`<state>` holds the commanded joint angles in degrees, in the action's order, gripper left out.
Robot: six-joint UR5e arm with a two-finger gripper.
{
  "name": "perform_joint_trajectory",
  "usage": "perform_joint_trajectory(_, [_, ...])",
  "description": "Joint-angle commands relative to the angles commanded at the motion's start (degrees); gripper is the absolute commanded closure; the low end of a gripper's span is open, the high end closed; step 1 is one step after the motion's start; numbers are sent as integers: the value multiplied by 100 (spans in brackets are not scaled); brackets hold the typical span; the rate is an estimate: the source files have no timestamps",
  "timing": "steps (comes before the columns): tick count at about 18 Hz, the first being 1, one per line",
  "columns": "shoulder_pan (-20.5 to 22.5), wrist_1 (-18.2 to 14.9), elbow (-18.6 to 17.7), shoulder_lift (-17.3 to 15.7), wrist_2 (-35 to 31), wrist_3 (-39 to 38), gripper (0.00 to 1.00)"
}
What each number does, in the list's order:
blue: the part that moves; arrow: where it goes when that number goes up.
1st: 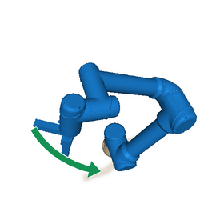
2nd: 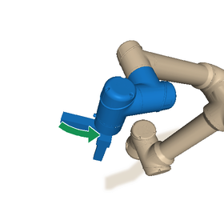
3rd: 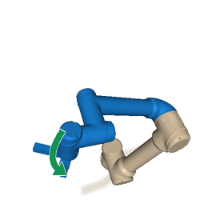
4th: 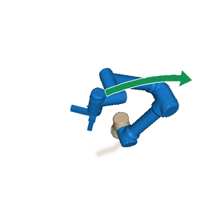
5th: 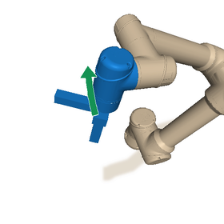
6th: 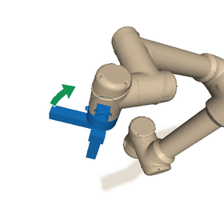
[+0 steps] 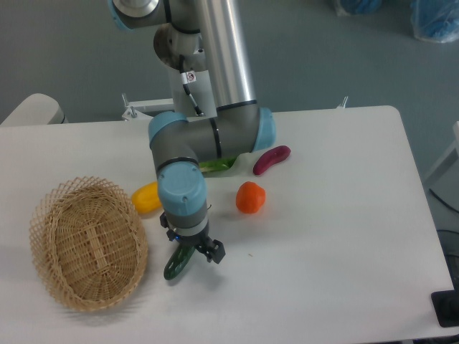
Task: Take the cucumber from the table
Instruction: 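Lower the gripper onto the cucumber and close it around it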
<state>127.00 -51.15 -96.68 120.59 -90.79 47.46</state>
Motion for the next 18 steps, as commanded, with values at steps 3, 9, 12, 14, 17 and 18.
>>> perform_joint_trajectory(3, [-88,0,0,9,-9,-9,0])
perform_joint_trajectory(9, [-97,44,9,61,-26,-97,36])
perform_joint_trajectory(12, [-97,62,44,70,-18,-97,65])
perform_joint_trajectory(14, [-97,53,79,79,-18,-97,75])
perform_joint_trajectory(17, [-44,53,158,70,-18,-53,81])
perform_joint_trajectory(18, [-27,53,219,70,-9,-27,82])
